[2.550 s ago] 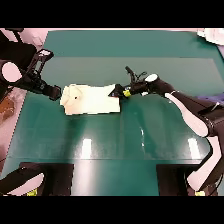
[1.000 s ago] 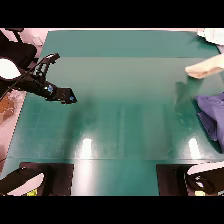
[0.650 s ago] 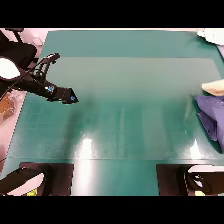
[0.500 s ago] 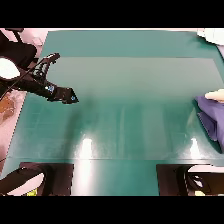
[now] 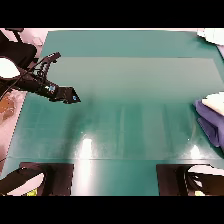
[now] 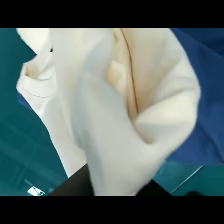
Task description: Fold the shirts.
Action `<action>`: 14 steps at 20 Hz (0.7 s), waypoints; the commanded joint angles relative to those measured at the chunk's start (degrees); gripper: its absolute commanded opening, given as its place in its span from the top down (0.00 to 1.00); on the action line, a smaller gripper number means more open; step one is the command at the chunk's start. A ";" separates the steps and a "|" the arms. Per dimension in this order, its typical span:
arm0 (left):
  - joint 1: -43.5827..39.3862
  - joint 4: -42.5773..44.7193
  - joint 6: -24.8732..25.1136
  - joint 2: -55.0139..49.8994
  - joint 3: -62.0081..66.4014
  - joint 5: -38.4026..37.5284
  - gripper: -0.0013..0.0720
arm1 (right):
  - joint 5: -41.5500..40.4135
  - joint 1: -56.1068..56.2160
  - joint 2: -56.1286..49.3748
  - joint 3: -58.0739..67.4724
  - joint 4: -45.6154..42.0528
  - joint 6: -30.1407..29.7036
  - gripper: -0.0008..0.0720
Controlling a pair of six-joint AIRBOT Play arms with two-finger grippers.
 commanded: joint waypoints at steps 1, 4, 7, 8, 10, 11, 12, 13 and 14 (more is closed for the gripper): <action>-0.04 -0.96 0.04 0.02 0.02 -0.20 0.01 | -3.82 -0.44 2.36 -9.68 -6.32 1.22 0.96; -0.04 -1.88 0.04 0.02 0.02 -0.09 0.01 | -7.04 -0.59 2.58 -15.19 -8.24 2.01 0.96; -0.04 -2.40 0.02 0.02 0.02 0.15 0.01 | -7.26 -0.92 2.58 -16.68 -11.54 3.37 0.96; -0.04 -2.56 0.02 0.02 0.02 0.37 0.01 | -7.26 -0.94 2.58 -16.55 -12.59 3.52 0.96; -0.04 -2.71 0.04 0.02 0.02 0.37 0.01 | -6.99 -1.64 2.67 -16.41 -12.41 3.58 0.91; -0.04 -2.73 0.04 0.02 0.02 0.42 0.01 | -6.38 -1.70 2.71 -16.41 -12.48 3.96 0.57; -0.04 -2.71 0.04 0.02 0.02 0.61 0.01 | -5.55 -1.68 2.73 -16.41 -12.52 4.74 0.08; -0.04 -2.73 0.04 0.02 0.02 0.90 0.01 | -4.52 -1.68 2.78 -16.39 -12.59 5.22 0.00; -0.04 -2.73 0.04 0.02 0.02 1.07 0.01 | -3.61 -1.68 3.13 -16.41 -12.90 5.86 0.00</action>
